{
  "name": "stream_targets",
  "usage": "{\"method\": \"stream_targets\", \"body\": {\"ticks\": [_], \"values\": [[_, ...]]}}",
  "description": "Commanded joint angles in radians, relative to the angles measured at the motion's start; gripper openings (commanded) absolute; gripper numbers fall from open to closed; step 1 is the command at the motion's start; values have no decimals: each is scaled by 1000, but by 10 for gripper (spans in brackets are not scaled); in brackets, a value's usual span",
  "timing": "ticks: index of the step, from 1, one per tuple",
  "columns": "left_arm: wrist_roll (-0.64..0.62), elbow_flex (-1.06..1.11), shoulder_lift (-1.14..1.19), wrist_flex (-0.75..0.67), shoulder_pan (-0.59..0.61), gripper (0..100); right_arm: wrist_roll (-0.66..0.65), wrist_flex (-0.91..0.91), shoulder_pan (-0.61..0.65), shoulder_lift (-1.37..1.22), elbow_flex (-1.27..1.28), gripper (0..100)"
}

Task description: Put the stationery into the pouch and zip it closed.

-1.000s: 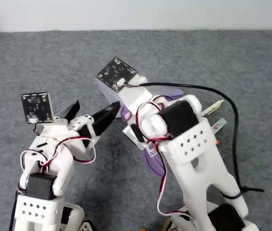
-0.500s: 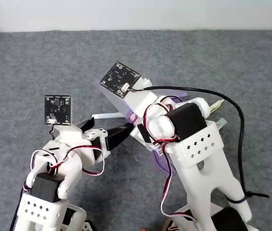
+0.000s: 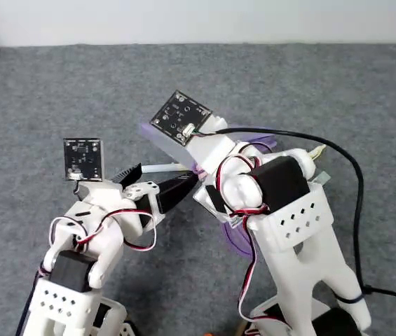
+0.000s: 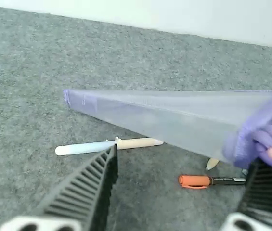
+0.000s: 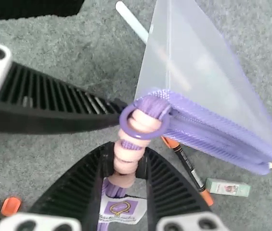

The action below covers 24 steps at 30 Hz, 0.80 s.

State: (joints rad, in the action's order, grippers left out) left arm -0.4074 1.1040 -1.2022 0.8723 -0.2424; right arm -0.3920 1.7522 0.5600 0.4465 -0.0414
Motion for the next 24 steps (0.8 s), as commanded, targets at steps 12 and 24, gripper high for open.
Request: {"method": "stream_targets", "body": {"ticks": [12,24], "values": [[-9,76,6,-44,74,397,-12,36,-8,228,183,8],[26,-35,-2,100,75,397,-12,27,-5,274,253,8]]}}
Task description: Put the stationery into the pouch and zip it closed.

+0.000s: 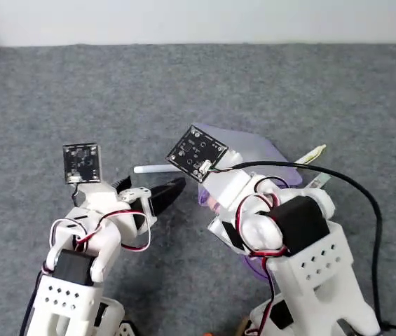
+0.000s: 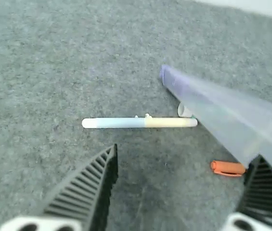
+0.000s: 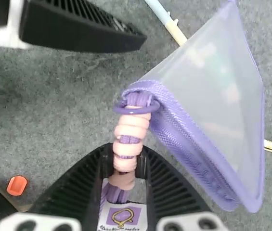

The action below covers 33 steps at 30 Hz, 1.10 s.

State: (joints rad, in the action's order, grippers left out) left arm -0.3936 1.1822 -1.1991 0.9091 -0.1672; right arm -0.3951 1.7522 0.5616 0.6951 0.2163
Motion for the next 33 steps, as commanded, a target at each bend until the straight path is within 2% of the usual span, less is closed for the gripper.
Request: {"method": "stream_targets", "body": {"ticks": [1,8,12,16,24,33], "values": [[12,-140,-5,91,-5,397,-9,27,-10,25,-5,8],[57,-254,-5,307,-124,398,-9,27,-12,25,-5,8],[60,-255,-5,347,-133,399,-9,25,-12,25,-6,8],[57,-245,-5,315,-137,399,-8,25,-12,25,-6,8],[55,-145,3,81,-138,399,-8,25,-5,25,-6,8],[55,-104,-3,141,-252,398,-8,25,-12,25,-6,8]]}}
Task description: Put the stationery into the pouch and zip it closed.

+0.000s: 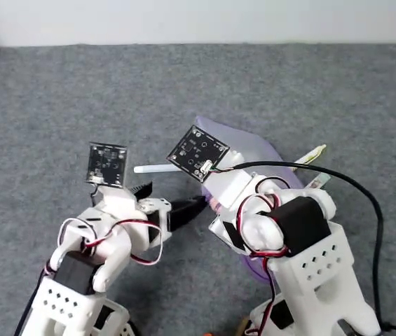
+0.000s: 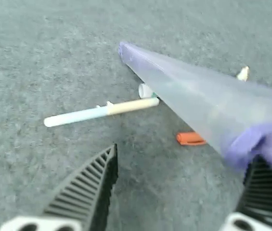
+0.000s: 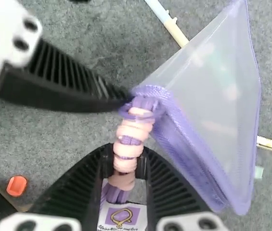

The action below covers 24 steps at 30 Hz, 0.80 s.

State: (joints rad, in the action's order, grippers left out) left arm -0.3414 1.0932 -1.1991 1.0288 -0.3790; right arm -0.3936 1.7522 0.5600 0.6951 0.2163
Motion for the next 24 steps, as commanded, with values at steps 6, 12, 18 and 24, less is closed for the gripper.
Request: {"method": "stream_targets", "body": {"ticks": [6,12,18,24], "values": [[3,-16,-3,20,-37,398,-9,25,-4,27,-8,8],[-32,-10,3,-66,-29,397,-9,27,-4,27,-8,8],[-26,68,3,-127,32,397,-9,31,-4,62,-2,8],[-28,91,3,-157,54,397,-9,36,-4,79,0,8]]}}
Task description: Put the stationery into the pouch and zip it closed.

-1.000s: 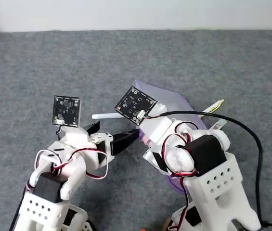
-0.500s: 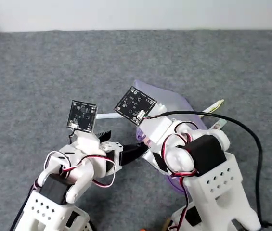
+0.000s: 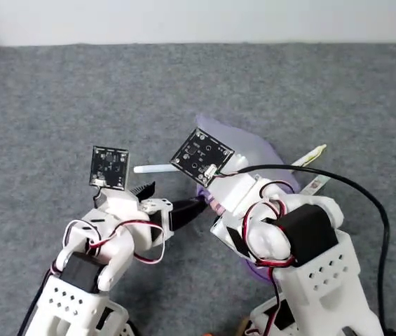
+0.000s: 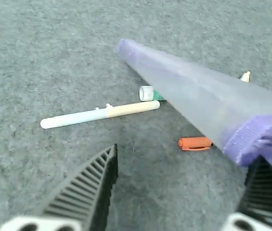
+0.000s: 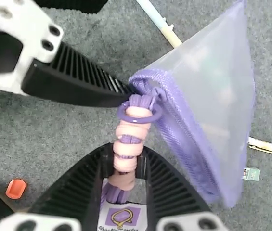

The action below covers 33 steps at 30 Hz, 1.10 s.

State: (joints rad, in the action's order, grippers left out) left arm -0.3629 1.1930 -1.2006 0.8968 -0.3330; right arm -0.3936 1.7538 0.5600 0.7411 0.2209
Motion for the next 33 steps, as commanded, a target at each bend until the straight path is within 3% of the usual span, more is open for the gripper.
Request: {"method": "stream_targets", "body": {"ticks": [1,14,19,33], "values": [[-8,-8,5,-28,6,397,-9,35,-2,31,-5,8],[-11,-110,-2,-38,6,397,-5,35,38,38,48,8],[-9,-160,-2,26,-35,397,-5,27,50,38,52,8],[-2,-30,-3,40,-72,397,-8,25,45,39,48,8]]}}
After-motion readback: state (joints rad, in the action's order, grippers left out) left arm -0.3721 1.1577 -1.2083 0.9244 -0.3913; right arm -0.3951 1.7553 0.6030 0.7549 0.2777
